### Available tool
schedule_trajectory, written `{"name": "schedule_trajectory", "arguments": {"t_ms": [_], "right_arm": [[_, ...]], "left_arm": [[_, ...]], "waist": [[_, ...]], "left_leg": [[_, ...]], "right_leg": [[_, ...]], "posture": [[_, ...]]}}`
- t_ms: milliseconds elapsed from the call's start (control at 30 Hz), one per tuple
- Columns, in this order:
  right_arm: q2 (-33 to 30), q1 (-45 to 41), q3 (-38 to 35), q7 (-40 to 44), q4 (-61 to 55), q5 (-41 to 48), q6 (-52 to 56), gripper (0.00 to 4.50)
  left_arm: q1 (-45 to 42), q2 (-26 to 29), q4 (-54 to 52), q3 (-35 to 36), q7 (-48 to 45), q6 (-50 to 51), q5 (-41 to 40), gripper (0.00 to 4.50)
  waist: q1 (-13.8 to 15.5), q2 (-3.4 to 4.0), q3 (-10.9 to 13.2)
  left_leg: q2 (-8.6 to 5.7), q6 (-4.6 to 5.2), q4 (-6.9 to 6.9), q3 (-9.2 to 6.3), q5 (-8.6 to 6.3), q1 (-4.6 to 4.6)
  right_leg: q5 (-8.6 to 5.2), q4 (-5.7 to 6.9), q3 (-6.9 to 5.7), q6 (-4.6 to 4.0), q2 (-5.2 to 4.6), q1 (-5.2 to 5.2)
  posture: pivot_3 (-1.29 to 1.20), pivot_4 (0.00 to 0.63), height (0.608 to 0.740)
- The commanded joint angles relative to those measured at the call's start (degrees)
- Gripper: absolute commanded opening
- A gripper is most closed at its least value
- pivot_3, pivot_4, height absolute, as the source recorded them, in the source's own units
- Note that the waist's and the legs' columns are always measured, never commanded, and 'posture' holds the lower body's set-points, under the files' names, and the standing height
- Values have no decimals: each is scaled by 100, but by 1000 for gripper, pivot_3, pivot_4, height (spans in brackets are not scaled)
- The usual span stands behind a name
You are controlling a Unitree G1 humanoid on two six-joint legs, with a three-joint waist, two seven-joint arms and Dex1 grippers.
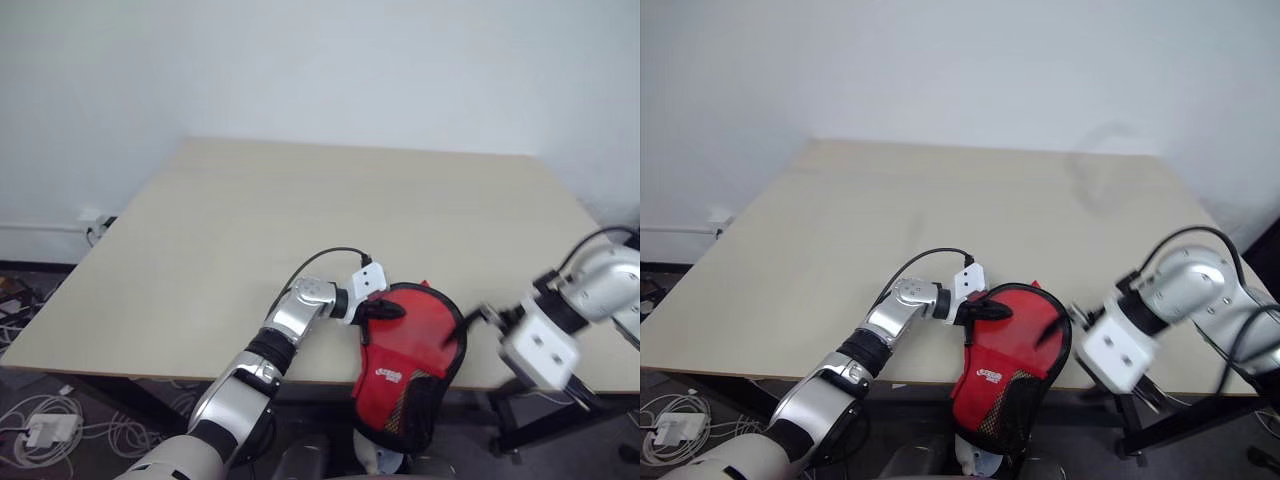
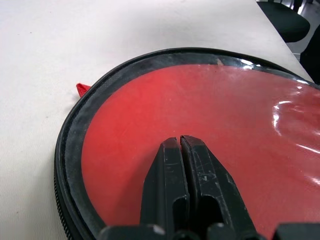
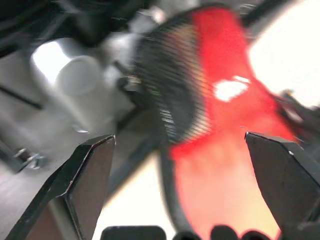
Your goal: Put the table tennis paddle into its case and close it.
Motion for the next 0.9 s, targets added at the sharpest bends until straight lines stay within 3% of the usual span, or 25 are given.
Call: {"name": "schedule_trajectory", "arguments": {"t_ms": [33, 300, 400, 500, 800, 900], "right_arm": [[530, -329, -55, -785, 713, -472, 1125, 4486], [1266, -159, -288, -1814, 1466, -430, 3623, 4486], [1550, -54, -503, -2224, 1662, -344, 4166, 4486], [1845, 84, -824, -2568, 1739, -95, 4782, 4486], [2471, 276, -1148, -3235, 2240, 3, 5355, 4486], [2763, 288, -1293, -3378, 2274, 172, 5625, 3891]], "left_arm": [[138, 88, 240, -52, 155, 143, 217, 0], [298, 370, -161, 188, 217, 287, 100, 0], [379, 487, -321, 236, 210, 346, 84, 0], [460, 591, -487, 292, 215, 424, 66, 0], [514, 649, -631, 327, 259, 526, 62, 0], [488, 666, -675, 397, 322, 509, 31, 0]], "waist": [[9, -4, 2], [-100, -6, 1], [-169, -7, 2], [-194, -6, 3], [-192, -6, 2], [-192, -7, 1]], "left_leg": [[-2, -6, 0, 2, 4, 0], [-19, -66, -50, 32, 35, -11], [-20, -251, -62, 32, 35, -12], [-7, -302, -86, 30, 62, -13], [26, -295, -74, 32, 64, -10], [32, -292, -68, 32, 64, -11]], "right_leg": [[1, 4, 3, -1, 0, 0], [47, 4, 22, -28, -1, -45], [49, 3, 23, -32, -6, -57], [51, 8, 18, -34, -3, -72], [67, 14, -7, -55, 8, -78], [70, 15, -8, -59, 12, -79]], "posture": [[0, 0, 706], [0, 0, 706], [0, 0, 706], [0, 0, 706], [0, 0, 706], [0, 0, 706]]}}
